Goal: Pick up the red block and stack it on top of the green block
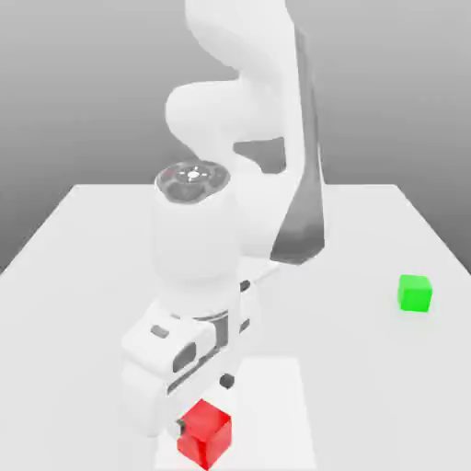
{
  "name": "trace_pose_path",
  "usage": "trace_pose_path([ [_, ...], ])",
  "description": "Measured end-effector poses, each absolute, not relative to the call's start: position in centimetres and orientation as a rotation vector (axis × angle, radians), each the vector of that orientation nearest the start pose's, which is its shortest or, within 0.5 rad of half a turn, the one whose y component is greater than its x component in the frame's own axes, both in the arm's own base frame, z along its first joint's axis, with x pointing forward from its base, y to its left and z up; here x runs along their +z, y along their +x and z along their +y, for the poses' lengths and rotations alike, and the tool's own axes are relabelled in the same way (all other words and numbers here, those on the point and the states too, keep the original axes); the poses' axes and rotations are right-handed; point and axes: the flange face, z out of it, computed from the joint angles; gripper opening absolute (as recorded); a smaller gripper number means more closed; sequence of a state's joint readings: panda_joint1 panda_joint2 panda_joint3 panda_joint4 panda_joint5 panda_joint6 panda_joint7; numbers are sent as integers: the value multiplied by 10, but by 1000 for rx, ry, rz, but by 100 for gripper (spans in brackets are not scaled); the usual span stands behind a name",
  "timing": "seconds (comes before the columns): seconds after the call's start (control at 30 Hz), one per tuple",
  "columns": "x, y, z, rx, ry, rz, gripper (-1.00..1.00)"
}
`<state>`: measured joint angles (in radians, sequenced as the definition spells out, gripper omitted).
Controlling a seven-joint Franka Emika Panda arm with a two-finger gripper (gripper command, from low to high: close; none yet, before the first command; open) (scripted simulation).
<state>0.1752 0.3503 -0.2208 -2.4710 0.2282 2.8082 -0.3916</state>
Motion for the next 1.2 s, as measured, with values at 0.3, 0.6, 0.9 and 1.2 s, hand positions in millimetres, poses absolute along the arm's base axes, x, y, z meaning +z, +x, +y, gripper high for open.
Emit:
trace_pose_path([
  [0.3,158,470,-39,0,-3135,-226,-100],
  [0.6,215,447,64,21,-3062,-611,-100],
  [0.9,229,330,251,41,-2763,-1437,-100],
  [1.2,244,175,333,17,-2336,-2089,-100],
])
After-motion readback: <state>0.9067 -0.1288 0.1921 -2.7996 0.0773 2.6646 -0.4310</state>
